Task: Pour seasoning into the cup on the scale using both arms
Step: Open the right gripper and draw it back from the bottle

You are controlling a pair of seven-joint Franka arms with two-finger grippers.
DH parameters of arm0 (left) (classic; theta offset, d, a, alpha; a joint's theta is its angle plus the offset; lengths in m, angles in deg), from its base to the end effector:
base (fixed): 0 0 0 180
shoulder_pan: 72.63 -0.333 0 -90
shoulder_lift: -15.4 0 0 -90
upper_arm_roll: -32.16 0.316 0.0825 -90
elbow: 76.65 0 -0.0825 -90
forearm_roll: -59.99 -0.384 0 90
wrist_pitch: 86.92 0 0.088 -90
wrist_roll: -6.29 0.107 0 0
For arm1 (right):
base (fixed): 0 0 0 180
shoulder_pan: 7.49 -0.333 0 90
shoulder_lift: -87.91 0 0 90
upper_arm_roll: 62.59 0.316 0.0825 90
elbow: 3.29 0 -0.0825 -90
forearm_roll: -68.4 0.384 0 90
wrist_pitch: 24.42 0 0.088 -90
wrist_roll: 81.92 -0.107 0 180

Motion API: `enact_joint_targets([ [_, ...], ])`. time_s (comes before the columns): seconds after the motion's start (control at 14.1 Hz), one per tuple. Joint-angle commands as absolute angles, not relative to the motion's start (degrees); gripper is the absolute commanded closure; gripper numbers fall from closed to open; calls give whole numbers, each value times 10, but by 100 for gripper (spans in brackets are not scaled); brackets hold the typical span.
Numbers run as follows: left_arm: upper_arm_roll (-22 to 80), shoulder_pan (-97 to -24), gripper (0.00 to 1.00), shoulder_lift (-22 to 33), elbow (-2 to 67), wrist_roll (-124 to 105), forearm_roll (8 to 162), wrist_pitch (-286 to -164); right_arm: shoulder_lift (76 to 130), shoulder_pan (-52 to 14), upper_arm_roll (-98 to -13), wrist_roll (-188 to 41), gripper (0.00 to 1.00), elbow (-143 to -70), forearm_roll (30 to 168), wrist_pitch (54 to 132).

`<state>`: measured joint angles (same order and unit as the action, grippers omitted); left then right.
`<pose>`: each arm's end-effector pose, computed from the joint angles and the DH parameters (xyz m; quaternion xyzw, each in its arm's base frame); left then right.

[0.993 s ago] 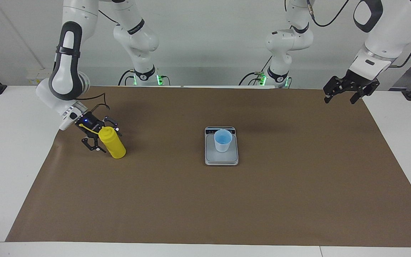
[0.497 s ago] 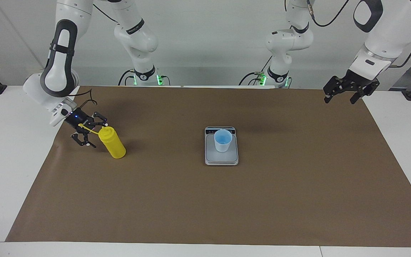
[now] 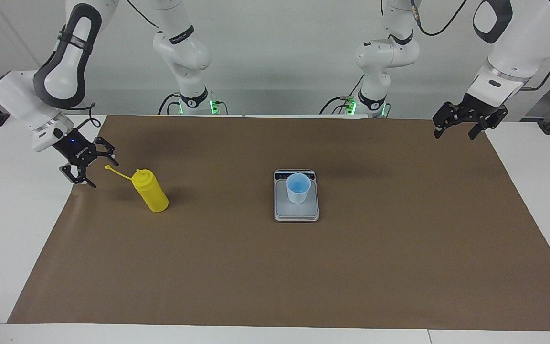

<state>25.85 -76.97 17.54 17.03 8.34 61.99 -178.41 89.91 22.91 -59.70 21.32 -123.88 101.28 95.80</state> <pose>0.5442 -0.0235 0.6169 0.9993 -0.0346 -0.0005 0.0154 0.4990 -0.2306 0.4046 -0.8474 -0.4720 -0.2120 0.1191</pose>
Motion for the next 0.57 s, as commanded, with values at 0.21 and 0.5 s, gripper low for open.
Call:
enact_joint_targets([
  [0.21,256,-777,0,190,188,83,624,-1791,808,158,-585,-123,0,-1242,872,947],
  [0.5,256,-777,0,190,188,83,624,-1791,803,90,-583,-320,0,-1189,797,918],
])
